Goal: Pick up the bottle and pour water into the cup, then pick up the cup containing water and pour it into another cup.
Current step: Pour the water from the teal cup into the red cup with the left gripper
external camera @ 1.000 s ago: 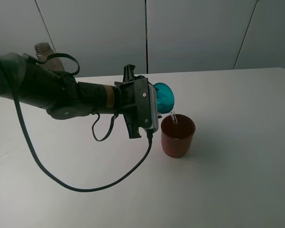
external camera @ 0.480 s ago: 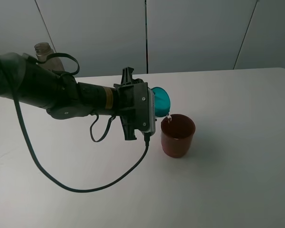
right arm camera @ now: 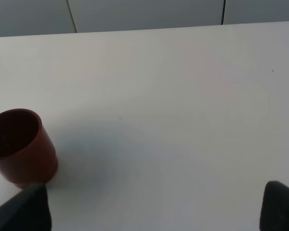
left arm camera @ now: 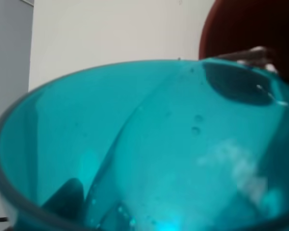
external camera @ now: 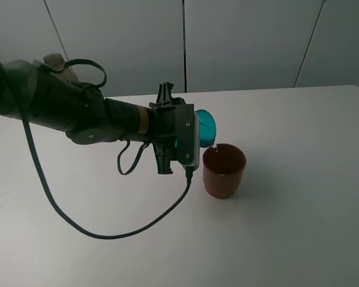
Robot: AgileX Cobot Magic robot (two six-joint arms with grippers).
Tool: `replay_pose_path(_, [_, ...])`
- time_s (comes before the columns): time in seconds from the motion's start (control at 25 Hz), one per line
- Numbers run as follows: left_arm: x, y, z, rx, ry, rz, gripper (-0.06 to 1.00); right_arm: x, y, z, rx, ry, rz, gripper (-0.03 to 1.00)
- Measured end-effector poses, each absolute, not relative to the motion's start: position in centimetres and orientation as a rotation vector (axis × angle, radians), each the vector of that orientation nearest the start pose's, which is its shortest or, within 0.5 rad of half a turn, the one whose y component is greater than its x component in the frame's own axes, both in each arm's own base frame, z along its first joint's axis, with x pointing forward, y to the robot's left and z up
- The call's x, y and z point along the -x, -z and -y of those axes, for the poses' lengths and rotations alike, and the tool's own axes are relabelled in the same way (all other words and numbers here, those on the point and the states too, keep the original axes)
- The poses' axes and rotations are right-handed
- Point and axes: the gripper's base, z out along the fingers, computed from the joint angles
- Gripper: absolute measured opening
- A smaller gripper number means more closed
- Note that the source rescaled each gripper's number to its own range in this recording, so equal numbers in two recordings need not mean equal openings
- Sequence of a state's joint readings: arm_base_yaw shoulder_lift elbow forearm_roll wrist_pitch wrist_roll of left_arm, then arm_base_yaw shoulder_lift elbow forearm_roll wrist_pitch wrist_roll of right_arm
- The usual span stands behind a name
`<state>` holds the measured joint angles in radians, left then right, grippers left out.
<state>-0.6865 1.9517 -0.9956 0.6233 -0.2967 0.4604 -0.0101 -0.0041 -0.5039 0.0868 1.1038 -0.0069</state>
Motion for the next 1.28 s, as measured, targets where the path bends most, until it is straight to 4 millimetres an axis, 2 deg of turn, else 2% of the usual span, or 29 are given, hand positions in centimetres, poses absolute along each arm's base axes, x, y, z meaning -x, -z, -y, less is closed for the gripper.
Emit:
replay_pose_path(1.04, [-29.52, -13.96, 25.89, -1.840, -0.118, -1.281, 0.06, 0.79, -27.51, -0.71, -0.004, -0.098, -2.078, 0.20])
replay_pose_path(1.28, [-29.50, -14.44, 25.84, -1.844, -0.132, -1.262, 0.06, 0.79, -27.51, -0.71, 0.003, -0.094, -2.078, 0.20])
